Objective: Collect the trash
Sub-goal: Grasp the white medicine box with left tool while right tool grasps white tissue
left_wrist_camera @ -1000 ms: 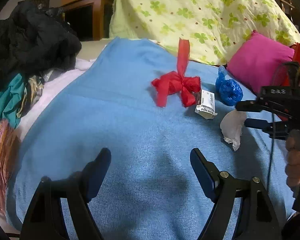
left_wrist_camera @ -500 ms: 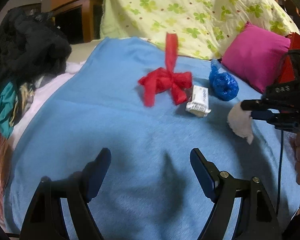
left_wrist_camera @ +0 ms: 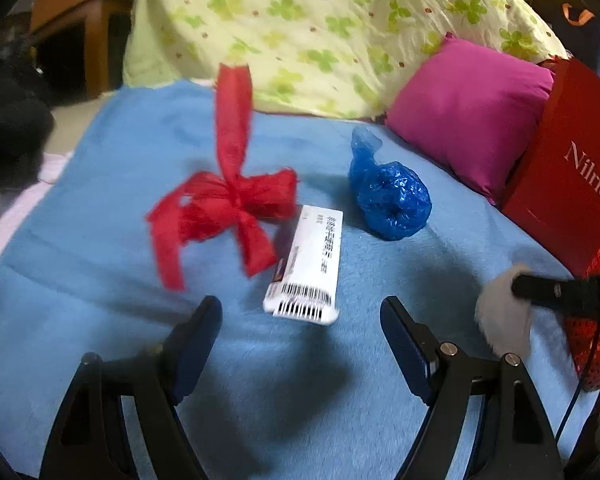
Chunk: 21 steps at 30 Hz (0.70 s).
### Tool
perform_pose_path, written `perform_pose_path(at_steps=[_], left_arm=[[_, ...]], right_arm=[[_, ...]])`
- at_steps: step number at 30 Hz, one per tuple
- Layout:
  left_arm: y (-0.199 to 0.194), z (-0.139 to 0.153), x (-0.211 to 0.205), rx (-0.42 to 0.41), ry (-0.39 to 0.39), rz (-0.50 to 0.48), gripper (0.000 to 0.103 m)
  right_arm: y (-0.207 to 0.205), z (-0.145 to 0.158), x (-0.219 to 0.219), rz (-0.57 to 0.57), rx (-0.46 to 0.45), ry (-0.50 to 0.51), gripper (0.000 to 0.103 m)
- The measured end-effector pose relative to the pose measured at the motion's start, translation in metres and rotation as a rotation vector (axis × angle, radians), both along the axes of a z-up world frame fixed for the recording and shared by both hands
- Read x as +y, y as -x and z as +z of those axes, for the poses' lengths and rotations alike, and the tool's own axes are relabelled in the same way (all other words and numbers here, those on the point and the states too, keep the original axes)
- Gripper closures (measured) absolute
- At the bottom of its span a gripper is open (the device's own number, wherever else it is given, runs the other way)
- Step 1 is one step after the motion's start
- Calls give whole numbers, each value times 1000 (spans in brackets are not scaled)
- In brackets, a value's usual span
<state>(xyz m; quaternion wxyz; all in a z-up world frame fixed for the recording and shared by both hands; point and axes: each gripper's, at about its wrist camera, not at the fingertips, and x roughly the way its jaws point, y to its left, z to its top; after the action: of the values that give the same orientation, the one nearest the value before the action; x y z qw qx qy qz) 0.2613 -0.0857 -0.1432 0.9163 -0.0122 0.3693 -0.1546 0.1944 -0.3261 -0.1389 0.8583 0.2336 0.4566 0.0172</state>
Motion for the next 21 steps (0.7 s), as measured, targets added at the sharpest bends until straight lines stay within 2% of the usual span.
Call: perform_pose_path(at_steps=[7,9,11,12,17,21], left_arm=[[-31,-14,-4,103,13,2,22],[-34,-16,-4,119,28,-4,31],[-36,-19,-5,143,28,-12,58],[-38,-22,-3,163,34,-18,60],[-33,-20,4,196,93,-17,61],[-22,-17,9,247,91,-14,61]], right_arm=[[3,-4,-1,2,13,-25,77],[3,-5,2,8,16,-26,77],[2,-6,5,10,22,-21,77],[2,-8,7,13,29,-21,77],[2,-11,11,14,40,-8,77],[3,-13,10,8,48,0,77]])
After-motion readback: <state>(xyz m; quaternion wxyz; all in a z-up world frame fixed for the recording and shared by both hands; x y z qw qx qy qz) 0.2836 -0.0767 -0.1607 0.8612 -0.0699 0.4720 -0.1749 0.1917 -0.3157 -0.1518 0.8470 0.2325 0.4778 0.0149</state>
